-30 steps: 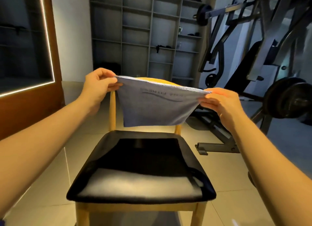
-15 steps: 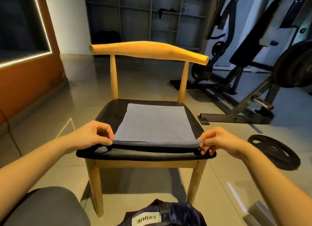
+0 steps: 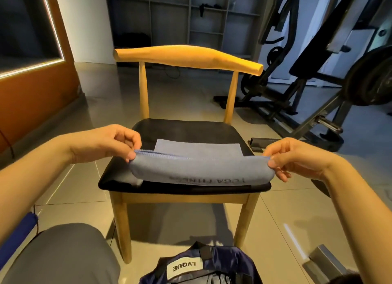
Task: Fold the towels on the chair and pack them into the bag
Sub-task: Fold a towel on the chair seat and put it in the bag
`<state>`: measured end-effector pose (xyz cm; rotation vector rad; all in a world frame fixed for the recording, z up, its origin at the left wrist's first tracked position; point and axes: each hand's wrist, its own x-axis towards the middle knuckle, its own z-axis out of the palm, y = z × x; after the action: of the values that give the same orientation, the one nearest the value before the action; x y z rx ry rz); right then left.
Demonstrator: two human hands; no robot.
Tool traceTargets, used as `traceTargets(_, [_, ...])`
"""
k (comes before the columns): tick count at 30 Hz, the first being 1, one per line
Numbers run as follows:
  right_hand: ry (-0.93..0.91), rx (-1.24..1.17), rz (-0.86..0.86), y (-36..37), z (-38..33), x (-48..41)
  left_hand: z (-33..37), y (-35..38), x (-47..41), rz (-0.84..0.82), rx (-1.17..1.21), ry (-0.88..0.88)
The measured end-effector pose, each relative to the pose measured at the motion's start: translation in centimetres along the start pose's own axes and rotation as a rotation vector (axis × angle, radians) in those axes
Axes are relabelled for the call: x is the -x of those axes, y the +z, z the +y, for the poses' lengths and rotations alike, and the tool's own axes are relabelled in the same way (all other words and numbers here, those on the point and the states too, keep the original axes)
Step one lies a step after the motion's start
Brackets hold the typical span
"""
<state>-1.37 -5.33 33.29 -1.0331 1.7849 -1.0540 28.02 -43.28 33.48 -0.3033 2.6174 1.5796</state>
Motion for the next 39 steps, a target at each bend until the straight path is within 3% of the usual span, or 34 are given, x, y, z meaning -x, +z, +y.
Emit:
traceTargets(6, [-0.021, -0.135, 0.313, -0.8, -1.0, -4.0, -0.5, -1.5, -5.8, 0.344, 0.278, 0.0])
traceTargets(11, [0.154, 0.002, 0.562, -0.9, 0.9, -9.4, -2.8, 0.2, -12.0, 0.516, 0.319, -0.198])
traceTargets(15, [0.246, 0.114, 0.645, -0.8, 3.4, -12.8, -4.8, 1.4, -15.0, 0.625, 0.23, -0.274])
traceTargets(25, [0.304, 0.157, 0.706, -0.9, 5.7, -15.0, -7.1, 1.9, -17.3, 0.672, -0.155, -0.302])
traceTargets(39, [0.29, 0.268, 0.78, -0.4, 6.1, -16.1, -8.2, 2.2, -18.0, 0.709, -0.441, -0.289])
